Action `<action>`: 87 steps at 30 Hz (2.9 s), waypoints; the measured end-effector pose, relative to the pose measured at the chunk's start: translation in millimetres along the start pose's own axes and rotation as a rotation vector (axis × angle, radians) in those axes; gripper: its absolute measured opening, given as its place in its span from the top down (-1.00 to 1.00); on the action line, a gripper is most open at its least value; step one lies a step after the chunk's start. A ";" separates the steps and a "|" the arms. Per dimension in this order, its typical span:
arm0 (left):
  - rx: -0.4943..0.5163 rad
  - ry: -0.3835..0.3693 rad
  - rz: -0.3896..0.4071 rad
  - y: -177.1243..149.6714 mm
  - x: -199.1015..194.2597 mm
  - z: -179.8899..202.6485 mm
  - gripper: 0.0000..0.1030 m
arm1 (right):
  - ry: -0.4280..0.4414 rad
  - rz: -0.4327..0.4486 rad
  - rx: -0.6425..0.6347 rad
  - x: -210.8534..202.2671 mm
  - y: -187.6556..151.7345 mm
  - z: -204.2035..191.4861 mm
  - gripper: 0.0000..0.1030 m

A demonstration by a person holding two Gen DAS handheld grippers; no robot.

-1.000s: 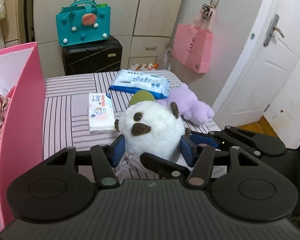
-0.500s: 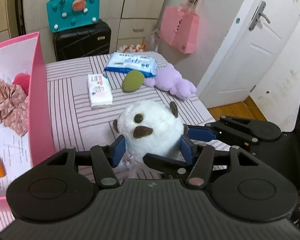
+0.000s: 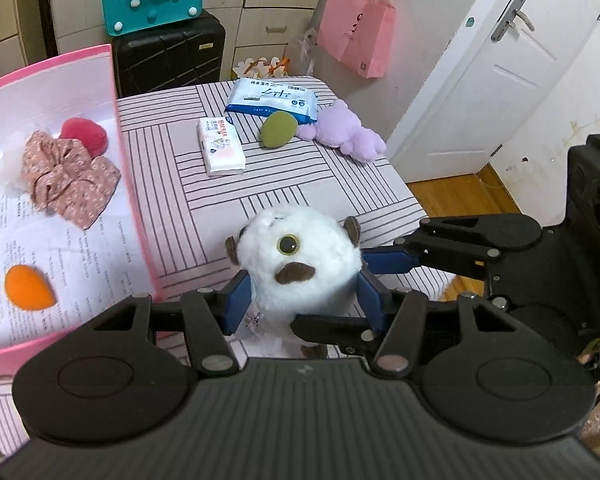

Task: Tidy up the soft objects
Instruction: 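Carry the white plush with the left gripper over the pink box, then open the left gripper to drop the white plush into the box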

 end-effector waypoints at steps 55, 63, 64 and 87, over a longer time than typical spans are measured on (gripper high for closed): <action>-0.153 0.148 0.197 49.4 -80.0 -204.6 -0.07 | 0.196 0.053 -0.460 140.5 155.1 -103.4 -0.14; -0.132 0.188 0.172 43.9 -64.3 -217.7 -0.08 | 0.153 0.011 -0.531 158.3 152.6 -105.6 -0.13; -0.124 0.197 0.176 43.8 -64.3 -217.9 -0.08 | 0.146 0.012 -0.529 158.7 152.4 -104.7 -0.13; -0.013 0.283 0.184 35.7 -106.6 -164.5 -0.20 | 0.131 0.063 -0.362 65.0 135.7 -81.0 -0.14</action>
Point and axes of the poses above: each gripper's, at about its wrist camera, not at the fingertips, and x roughly the way its jaws point, z to its right, y to its top, the point moved 7 cm from there along x, roughly the way its jaws point, and after that the axes turned 7 degrees about -y, right-handed, at the moved point
